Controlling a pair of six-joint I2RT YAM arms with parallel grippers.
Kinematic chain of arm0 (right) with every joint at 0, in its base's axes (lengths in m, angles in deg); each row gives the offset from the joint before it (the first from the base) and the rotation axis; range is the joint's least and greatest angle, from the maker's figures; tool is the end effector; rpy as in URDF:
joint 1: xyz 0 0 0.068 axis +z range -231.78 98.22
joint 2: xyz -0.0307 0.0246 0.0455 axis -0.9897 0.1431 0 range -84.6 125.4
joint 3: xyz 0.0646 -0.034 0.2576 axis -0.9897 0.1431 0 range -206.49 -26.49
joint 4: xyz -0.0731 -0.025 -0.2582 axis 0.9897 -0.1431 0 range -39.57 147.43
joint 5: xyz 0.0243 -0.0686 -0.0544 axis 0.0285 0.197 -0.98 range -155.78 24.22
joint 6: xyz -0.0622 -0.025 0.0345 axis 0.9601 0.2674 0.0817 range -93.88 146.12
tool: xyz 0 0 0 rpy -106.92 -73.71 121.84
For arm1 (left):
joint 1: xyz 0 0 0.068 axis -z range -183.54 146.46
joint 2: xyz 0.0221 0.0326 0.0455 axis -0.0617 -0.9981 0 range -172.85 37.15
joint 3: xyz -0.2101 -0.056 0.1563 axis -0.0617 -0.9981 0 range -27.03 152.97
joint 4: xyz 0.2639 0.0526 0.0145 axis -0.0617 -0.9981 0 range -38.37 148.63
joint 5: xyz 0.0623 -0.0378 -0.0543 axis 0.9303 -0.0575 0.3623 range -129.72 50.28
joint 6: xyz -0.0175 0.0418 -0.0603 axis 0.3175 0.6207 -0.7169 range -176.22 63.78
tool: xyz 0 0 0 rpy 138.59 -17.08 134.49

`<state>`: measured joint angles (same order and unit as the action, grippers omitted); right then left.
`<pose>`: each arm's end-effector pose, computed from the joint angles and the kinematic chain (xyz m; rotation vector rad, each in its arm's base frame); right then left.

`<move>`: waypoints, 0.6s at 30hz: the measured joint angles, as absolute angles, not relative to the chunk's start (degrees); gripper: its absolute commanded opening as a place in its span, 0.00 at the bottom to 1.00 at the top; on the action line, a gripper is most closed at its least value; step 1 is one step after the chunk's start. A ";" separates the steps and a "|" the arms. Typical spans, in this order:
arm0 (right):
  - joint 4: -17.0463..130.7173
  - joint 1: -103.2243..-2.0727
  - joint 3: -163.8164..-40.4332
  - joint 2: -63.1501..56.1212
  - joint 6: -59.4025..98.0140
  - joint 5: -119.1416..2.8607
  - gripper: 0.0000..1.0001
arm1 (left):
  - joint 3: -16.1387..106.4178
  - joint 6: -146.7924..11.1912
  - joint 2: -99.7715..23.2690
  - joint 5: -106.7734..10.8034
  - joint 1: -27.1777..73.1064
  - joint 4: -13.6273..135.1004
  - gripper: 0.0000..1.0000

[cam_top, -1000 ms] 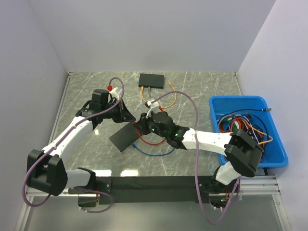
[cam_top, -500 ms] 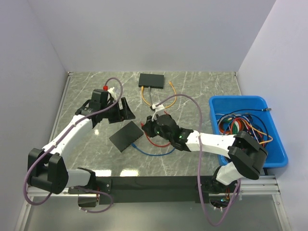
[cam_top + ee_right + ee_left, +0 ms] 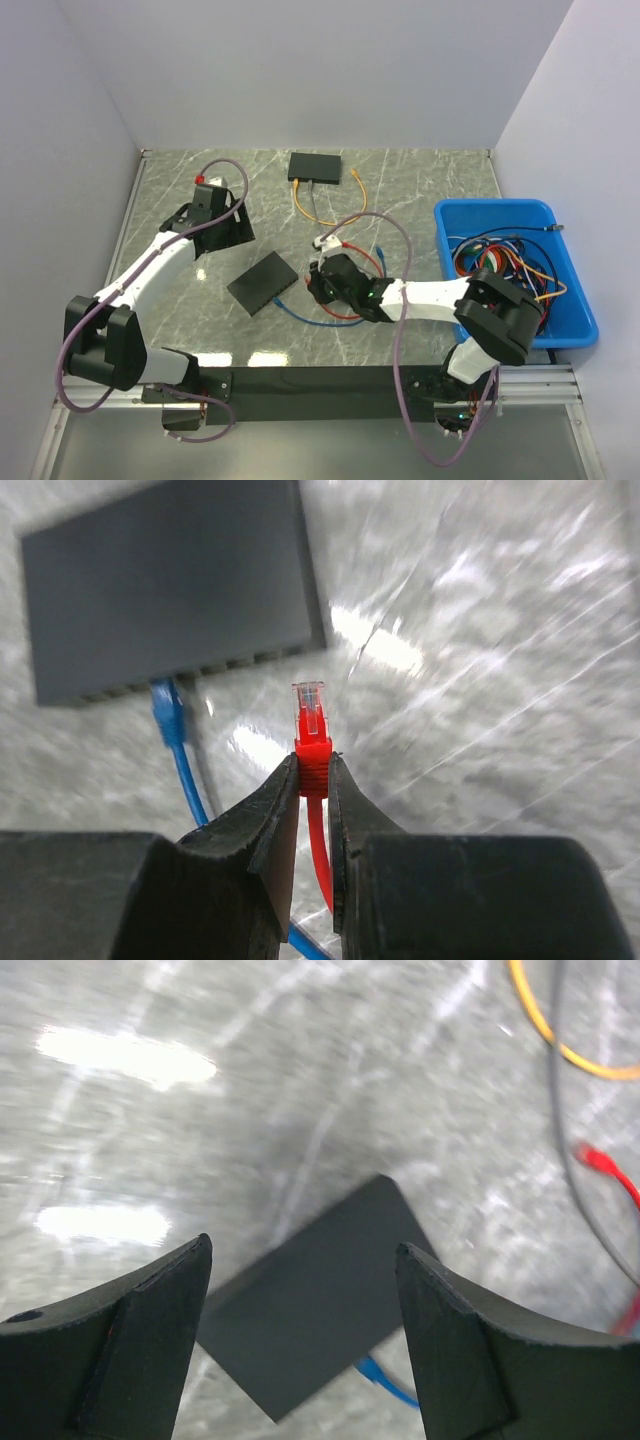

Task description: Insert the plug into the switch port

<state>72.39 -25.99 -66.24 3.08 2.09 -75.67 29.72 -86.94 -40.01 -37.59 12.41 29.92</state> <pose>0.1994 0.2738 0.1497 -0.5027 2.1452 0.6210 0.2997 -0.0833 0.2295 -0.3323 2.4310 -0.3201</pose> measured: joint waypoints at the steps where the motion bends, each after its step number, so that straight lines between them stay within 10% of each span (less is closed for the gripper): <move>1: 72.39 -25.48 -66.28 4.02 1.98 -75.87 0.00 | 29.72 -86.90 -40.10 -36.33 12.41 29.97 0.80; 18: 69.73 -20.11 -72.79 15.11 1.63 -80.17 0.00 | 40.80 -83.60 -58.28 -35.84 12.41 26.78 0.71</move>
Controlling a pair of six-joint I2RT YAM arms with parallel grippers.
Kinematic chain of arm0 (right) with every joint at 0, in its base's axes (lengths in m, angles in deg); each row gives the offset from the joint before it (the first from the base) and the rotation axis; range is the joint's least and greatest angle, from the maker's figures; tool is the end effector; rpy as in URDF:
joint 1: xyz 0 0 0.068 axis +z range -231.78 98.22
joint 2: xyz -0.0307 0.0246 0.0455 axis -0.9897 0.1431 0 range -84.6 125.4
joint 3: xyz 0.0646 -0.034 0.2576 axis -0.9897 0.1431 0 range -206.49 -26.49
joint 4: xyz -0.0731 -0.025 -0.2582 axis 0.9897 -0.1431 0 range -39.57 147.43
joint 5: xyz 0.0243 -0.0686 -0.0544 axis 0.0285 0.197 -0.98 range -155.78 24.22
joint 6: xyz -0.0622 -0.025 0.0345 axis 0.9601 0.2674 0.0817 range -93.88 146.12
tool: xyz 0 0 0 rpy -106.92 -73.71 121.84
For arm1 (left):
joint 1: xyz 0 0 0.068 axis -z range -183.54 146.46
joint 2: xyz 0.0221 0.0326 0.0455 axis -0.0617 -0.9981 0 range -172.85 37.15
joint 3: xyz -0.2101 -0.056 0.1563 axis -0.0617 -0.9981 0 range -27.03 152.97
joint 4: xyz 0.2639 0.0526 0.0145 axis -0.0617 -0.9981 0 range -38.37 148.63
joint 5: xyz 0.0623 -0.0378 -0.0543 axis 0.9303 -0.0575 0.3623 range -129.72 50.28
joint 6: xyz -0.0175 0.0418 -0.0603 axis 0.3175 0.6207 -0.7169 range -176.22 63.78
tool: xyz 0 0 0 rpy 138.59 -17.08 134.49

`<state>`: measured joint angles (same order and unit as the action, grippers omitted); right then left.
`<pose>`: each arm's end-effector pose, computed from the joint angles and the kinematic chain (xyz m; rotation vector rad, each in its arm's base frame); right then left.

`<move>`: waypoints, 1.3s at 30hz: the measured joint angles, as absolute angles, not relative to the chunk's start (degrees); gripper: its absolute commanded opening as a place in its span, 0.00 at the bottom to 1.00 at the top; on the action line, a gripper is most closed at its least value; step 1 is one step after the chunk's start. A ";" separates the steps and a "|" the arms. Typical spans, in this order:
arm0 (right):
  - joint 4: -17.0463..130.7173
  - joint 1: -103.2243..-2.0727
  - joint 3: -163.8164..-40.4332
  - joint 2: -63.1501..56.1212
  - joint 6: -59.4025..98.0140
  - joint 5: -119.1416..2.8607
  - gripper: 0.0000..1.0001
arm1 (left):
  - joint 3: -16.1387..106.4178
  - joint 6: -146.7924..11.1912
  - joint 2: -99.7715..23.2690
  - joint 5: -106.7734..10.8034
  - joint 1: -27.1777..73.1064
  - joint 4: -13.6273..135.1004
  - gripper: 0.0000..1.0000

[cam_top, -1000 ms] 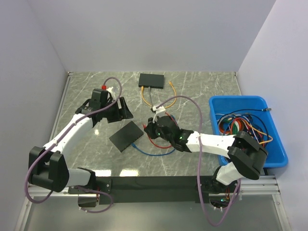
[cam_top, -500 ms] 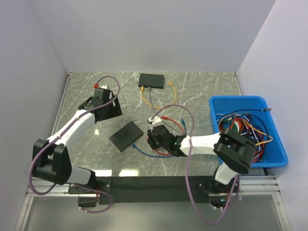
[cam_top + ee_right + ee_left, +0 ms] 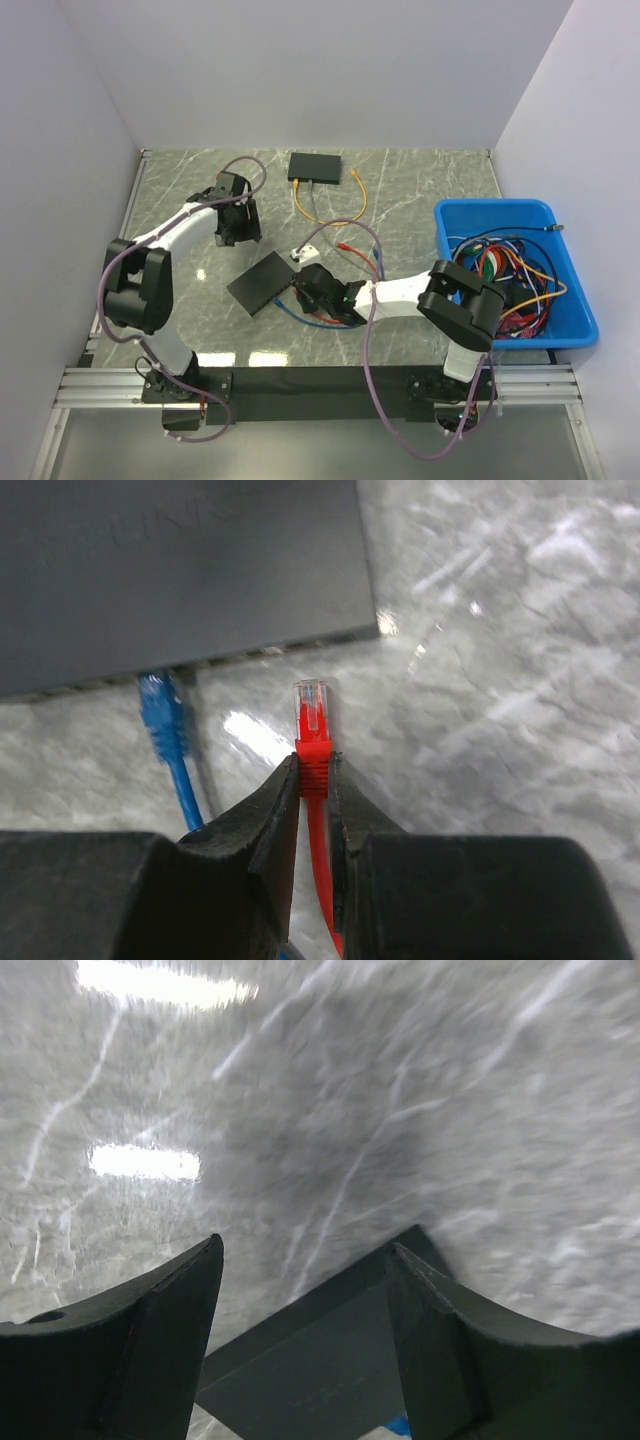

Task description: Insert the plug into the switch port

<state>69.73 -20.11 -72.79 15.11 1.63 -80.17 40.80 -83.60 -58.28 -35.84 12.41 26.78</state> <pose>0.1872 0.3138 0.1116 -0.6104 2.2306 0.5038 0.3539 -0.0967 0.1884 -0.2846 2.6006 -0.1812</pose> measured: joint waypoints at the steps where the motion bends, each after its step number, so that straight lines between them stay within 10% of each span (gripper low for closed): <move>1: 69.59 -19.95 -73.45 15.61 1.65 -80.39 0.00 | 40.80 -83.42 -59.35 -35.80 12.41 26.16 0.71; 39: 62.73 -18.14 -80.93 19.70 1.72 -84.26 0.00 | 41.83 -81.00 -68.25 -29.40 16.45 20.33 0.70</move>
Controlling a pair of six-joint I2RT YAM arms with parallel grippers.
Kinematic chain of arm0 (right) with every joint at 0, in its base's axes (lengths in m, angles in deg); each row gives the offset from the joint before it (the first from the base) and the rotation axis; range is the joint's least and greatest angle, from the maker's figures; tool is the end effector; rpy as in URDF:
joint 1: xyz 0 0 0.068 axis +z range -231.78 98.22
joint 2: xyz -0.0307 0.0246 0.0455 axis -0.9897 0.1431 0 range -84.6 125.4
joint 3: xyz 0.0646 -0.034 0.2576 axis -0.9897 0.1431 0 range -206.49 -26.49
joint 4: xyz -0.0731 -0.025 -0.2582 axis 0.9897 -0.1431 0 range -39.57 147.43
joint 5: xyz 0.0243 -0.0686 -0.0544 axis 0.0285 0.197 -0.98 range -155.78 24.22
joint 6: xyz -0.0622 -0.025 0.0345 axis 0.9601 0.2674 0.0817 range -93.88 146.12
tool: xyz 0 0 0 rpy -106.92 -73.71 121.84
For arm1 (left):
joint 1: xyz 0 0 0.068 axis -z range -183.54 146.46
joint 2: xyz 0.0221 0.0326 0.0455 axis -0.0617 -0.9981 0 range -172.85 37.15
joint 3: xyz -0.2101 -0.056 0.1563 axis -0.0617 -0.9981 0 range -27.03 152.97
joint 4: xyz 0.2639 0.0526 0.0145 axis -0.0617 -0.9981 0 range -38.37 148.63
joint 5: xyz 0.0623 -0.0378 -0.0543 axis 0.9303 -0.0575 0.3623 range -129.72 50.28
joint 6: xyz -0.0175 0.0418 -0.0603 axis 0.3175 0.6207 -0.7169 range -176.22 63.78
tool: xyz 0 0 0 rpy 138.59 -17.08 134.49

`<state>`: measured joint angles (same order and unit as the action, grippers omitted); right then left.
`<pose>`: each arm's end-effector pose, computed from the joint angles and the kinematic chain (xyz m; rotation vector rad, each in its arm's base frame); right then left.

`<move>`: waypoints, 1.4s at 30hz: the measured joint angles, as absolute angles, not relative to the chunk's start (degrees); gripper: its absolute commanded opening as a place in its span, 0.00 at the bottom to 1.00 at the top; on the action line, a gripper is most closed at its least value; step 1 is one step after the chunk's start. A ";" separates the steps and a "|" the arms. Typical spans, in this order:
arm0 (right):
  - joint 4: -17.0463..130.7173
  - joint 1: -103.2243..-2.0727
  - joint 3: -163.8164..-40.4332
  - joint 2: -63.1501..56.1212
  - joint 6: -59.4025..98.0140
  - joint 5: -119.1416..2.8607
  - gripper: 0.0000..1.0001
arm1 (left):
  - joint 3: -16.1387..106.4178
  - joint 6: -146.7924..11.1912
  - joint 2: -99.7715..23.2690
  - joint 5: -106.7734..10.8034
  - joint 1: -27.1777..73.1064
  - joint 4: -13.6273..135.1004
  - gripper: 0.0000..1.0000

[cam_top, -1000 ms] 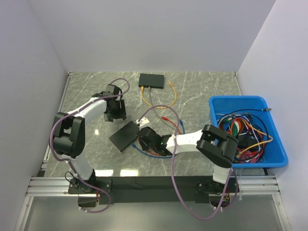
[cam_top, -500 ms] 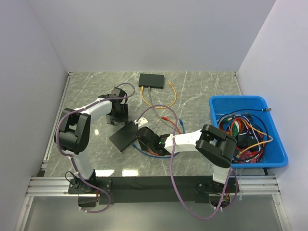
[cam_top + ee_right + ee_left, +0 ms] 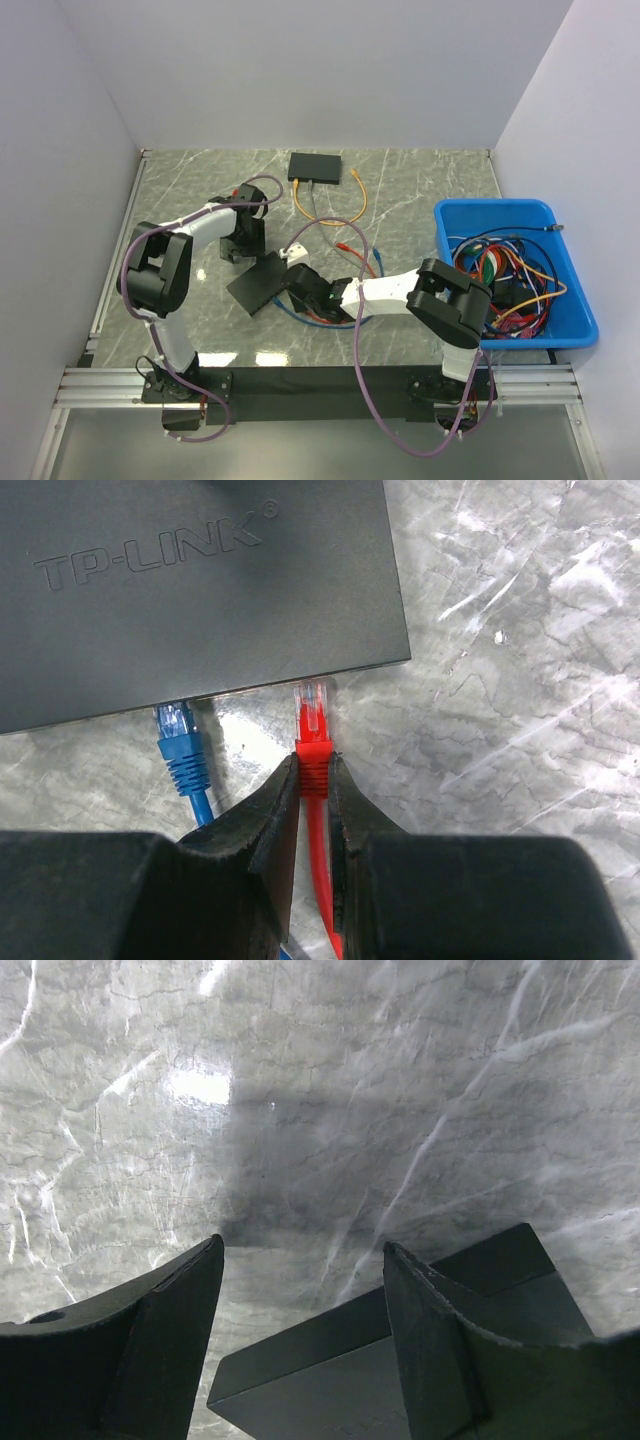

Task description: Insert the plug into the switch port

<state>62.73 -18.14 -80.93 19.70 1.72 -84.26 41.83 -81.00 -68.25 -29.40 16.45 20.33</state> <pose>0.1908 0.3394 0.1149 -0.6323 2.2462 0.4049 0.3458 -0.1137 0.1284 -0.1522 2.8240 0.0930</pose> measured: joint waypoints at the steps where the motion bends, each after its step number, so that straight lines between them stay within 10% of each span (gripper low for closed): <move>1: 62.69 -18.14 -80.95 19.70 1.72 -84.33 0.00 | 41.92 -81.00 -68.32 -29.35 16.52 20.24 0.70; 42: 53.94 -16.13 -88.03 22.47 1.50 -88.57 0.00 | 42.49 -80.36 -68.80 -29.77 17.11 20.31 0.64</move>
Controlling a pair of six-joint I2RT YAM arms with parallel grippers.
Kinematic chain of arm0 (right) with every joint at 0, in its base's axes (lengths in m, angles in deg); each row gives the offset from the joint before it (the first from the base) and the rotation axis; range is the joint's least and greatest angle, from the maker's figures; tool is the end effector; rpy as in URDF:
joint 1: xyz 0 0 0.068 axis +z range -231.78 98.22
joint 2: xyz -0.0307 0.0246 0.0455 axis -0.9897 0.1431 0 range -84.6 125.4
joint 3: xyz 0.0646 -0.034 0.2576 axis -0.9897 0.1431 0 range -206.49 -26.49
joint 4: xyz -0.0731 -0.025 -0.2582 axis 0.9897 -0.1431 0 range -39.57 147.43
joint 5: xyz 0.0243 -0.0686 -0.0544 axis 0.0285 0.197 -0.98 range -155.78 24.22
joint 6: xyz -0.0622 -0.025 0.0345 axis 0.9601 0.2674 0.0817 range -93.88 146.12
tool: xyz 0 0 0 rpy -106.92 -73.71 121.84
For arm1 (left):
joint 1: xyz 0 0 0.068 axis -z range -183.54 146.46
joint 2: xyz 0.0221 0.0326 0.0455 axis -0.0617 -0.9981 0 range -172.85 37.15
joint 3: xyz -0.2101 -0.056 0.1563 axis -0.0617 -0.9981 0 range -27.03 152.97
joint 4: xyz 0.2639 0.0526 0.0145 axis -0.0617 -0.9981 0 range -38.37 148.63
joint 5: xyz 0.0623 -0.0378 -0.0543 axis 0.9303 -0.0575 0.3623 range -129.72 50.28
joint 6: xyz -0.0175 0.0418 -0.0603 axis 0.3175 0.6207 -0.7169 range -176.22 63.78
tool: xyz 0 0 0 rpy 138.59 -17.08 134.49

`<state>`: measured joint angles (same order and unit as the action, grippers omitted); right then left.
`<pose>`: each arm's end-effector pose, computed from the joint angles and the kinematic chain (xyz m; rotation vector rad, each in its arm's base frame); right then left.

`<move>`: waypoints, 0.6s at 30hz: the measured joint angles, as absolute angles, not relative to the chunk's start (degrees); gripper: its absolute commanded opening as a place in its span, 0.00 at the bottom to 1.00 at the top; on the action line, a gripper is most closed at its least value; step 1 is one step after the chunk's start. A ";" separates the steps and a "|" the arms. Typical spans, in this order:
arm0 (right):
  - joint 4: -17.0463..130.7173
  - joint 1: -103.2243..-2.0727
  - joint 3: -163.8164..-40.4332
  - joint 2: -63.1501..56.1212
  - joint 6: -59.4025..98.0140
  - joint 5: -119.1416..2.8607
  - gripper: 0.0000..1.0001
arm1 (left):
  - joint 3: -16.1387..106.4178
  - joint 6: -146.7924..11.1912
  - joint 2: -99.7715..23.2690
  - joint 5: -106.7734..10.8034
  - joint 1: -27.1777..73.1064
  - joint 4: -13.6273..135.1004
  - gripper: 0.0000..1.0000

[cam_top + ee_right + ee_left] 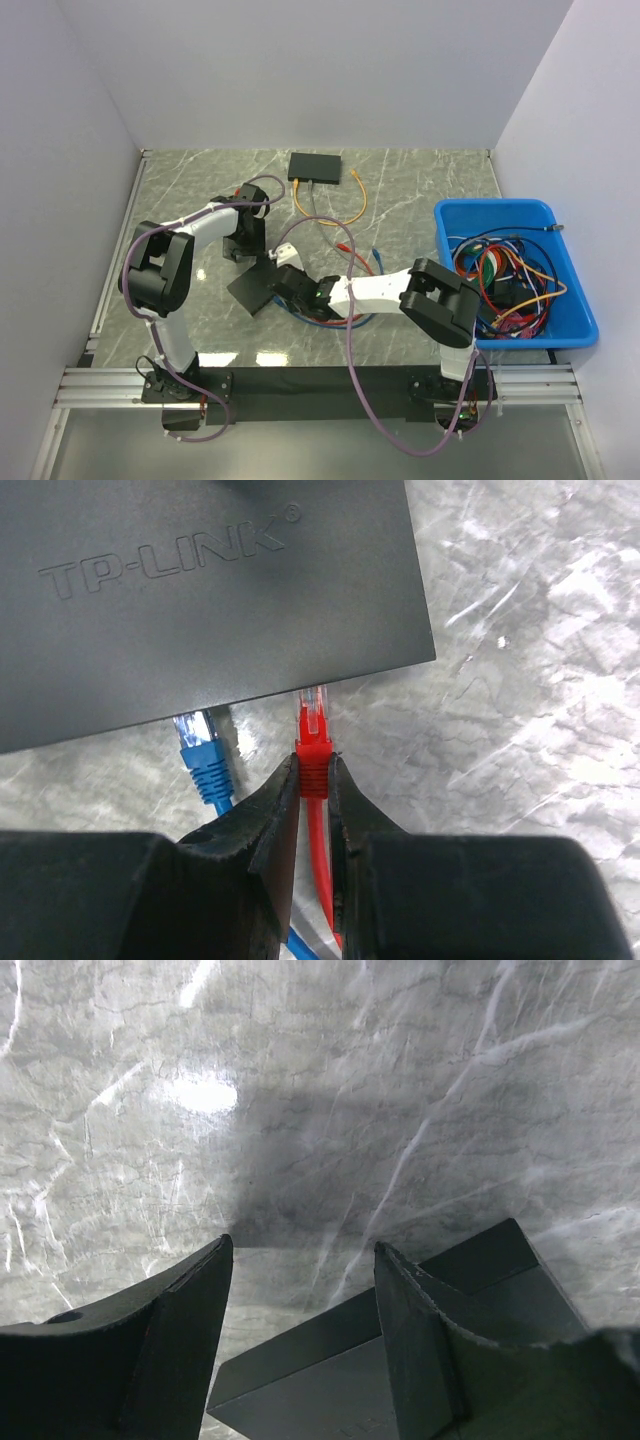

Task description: Insert the plug into the switch port

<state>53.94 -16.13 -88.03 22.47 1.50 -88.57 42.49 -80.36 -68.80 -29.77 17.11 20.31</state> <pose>0.1888 0.3572 0.1219 -0.6584 2.2653 0.2885 0.3470 -0.1191 0.1281 -0.1191 2.8268 0.0836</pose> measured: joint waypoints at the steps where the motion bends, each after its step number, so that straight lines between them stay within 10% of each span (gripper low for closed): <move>1: 53.49 -16.13 -88.40 22.71 1.52 -88.92 0.00 | 42.49 -80.32 -68.82 -29.77 17.11 20.39 0.64; 18: 52.17 -17.55 -89.01 23.10 1.74 -91.85 0.00 | 42.49 -79.79 -68.88 -29.75 17.31 20.70 0.64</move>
<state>52.17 -17.55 -89.01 23.10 1.74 -91.85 42.49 -79.79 -68.88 -29.75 17.31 20.70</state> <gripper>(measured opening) 0.203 0.641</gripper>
